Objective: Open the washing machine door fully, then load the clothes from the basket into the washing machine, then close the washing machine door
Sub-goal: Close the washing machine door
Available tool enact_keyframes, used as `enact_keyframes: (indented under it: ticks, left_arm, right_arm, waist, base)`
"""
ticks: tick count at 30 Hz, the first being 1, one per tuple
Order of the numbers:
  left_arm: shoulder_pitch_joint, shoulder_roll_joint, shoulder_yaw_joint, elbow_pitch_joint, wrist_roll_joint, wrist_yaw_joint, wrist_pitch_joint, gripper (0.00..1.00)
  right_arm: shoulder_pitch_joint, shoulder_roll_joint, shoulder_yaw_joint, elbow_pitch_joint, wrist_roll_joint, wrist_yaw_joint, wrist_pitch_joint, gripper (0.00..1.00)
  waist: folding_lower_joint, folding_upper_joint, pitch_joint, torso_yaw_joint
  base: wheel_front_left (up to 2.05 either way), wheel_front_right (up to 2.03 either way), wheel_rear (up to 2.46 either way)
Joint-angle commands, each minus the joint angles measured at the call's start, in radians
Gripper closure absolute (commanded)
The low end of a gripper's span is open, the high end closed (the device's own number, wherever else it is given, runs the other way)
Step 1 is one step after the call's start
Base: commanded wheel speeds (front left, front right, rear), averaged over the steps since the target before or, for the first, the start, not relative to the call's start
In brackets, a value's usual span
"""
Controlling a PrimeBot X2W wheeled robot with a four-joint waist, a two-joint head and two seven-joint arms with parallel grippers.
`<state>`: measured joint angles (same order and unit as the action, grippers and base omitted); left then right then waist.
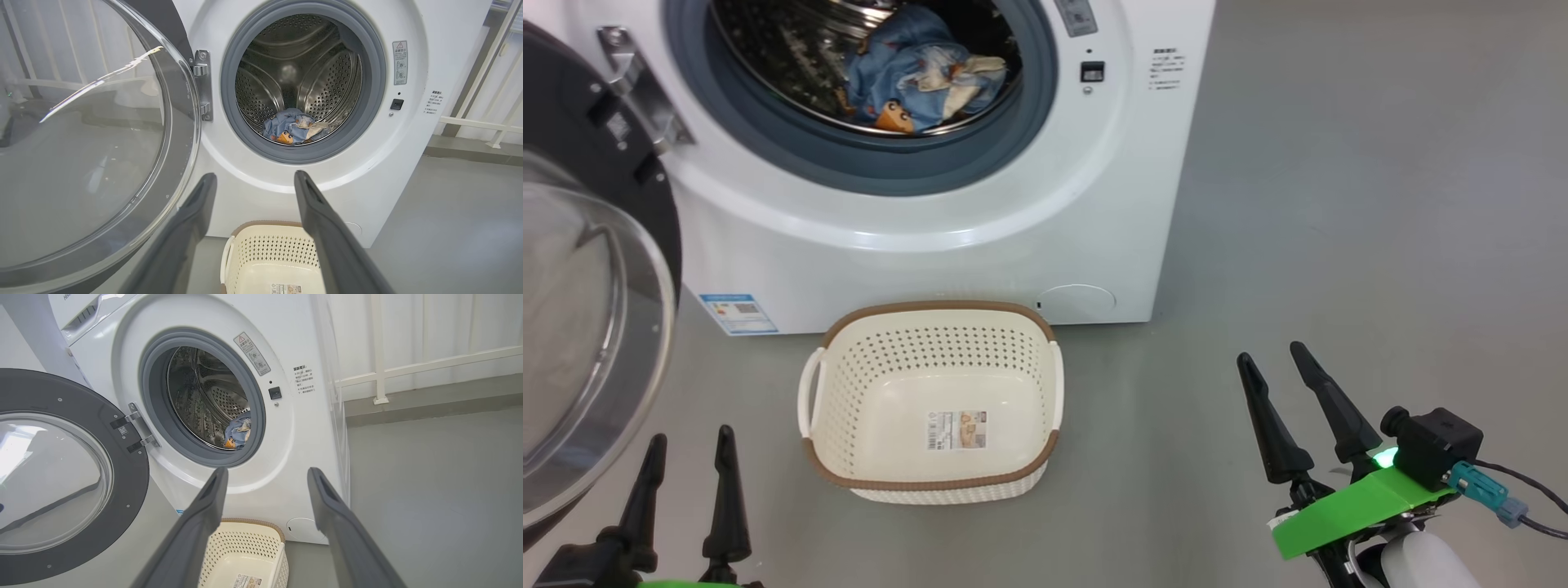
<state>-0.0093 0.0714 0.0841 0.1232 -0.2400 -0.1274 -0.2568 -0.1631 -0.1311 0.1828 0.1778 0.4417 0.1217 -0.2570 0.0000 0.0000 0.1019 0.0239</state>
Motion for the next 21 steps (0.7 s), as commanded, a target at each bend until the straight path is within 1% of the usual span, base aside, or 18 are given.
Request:
enact_keyframes:
  ticks: [1,8,14,21]
  left_arm:
    - [-0.031,0.014,0.037,-0.018,0.007,-0.003,-0.005,0.00]
    - [-0.020,0.002,0.052,-0.014,0.024,-0.002,-0.005,0.00]
    - [-0.010,-0.010,0.068,-0.018,0.043,0.009,-0.005,0.00]
    - [0.003,-0.017,0.068,-0.017,0.046,0.008,-0.005,0.00]
  right_arm:
    - [-0.004,-0.005,0.027,-0.020,0.006,0.009,-0.005,0.00]
    - [0.001,-0.013,0.036,-0.014,0.012,0.009,-0.005,0.00]
    - [0.005,-0.018,0.046,-0.008,0.016,0.009,-0.005,0.00]
    - [0.012,-0.021,0.052,-0.001,0.023,0.009,-0.005,0.00]
  waist:
    - [0.0000,0.0000,-0.005,0.016]
    - [0.0000,0.0000,-0.018,0.076]
    - [0.0000,0.0000,-0.033,0.141]
    - [0.0000,0.0000,-0.049,0.216]
  base:
    - [0.00,0.00,0.00]
    - [0.00,0.00,0.00]
    - [0.00,0.00,0.00]
    - [0.00,0.00,0.00]
